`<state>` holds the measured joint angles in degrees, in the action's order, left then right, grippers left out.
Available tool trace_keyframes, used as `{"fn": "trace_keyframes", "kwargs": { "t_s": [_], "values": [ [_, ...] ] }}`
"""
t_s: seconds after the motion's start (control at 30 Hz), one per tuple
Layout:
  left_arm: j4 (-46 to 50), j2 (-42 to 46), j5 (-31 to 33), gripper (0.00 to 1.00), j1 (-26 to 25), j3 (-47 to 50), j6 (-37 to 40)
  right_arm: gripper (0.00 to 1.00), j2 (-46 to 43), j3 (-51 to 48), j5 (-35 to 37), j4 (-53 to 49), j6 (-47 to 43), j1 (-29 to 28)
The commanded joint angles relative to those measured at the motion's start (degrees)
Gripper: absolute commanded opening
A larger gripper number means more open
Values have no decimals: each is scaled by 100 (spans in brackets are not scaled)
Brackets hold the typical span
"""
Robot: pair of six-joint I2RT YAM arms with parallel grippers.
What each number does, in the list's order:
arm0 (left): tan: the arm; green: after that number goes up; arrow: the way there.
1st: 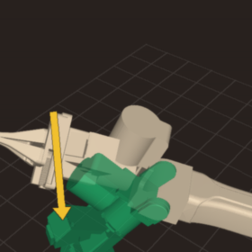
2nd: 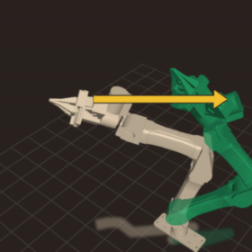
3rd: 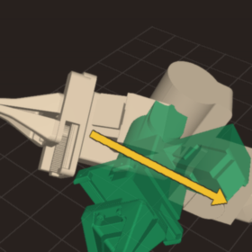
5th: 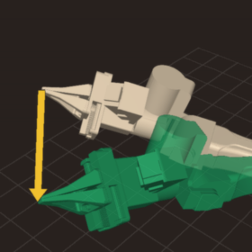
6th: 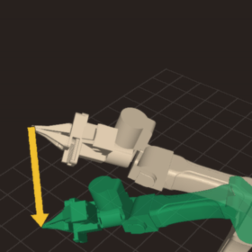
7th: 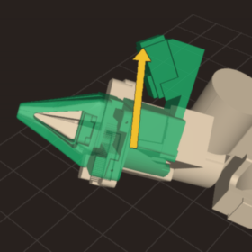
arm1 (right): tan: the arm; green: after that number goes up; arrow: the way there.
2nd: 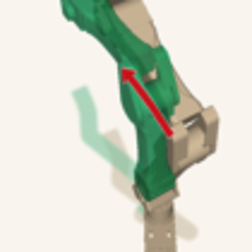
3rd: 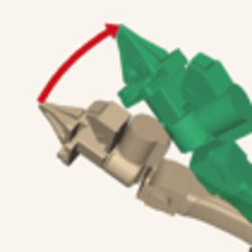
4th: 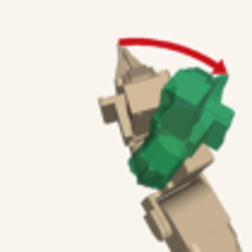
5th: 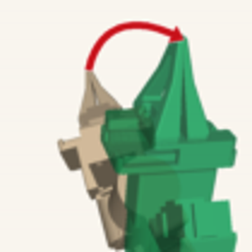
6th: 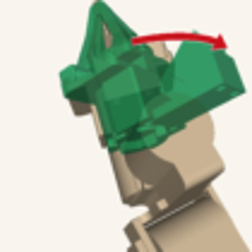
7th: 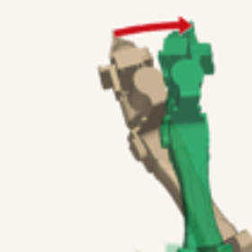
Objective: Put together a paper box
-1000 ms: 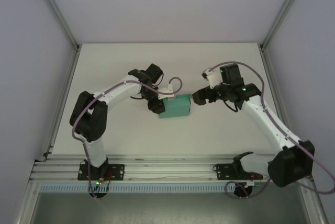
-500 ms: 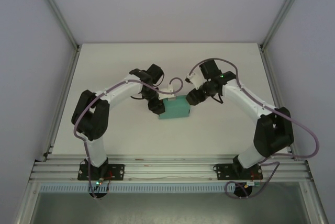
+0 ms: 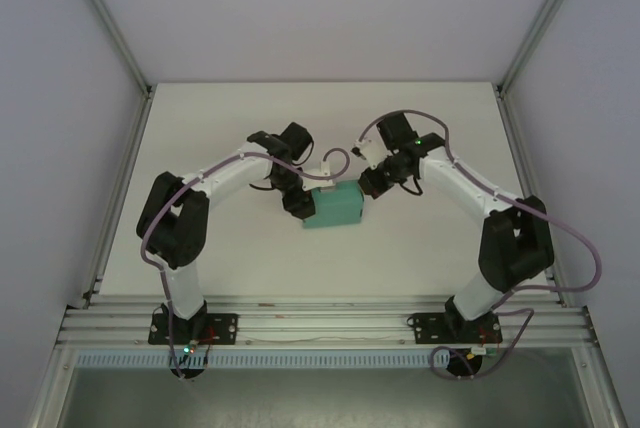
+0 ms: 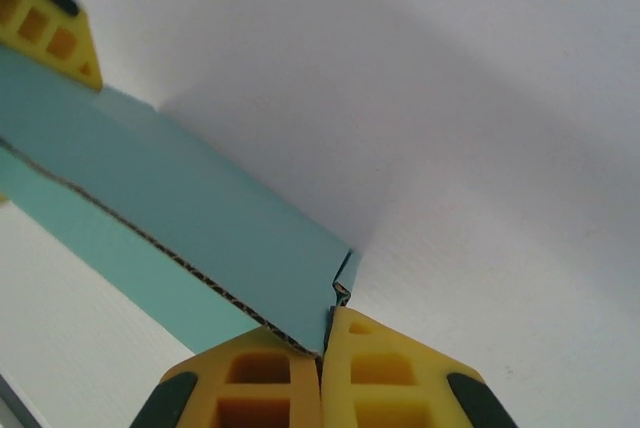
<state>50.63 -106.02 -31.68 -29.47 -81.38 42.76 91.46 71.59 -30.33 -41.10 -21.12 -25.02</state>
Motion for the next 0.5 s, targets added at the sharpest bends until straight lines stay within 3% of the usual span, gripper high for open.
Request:
{"fn": "trace_keyframes", "kwargs": {
  "t_s": [0.0,0.17,0.47],
  "values": [
    [-156,-165,279,41,-41,-27,-194,0,-364,-299,38,534,1398,-81],
    [-228,-200,292,41,-50,-6,-240,0,-817,-1240,341,1975,2920,-160],
    [-278,-244,346,41,-50,-15,-259,0,-1046,-1951,828,2388,2736,-296]
  ]
}}
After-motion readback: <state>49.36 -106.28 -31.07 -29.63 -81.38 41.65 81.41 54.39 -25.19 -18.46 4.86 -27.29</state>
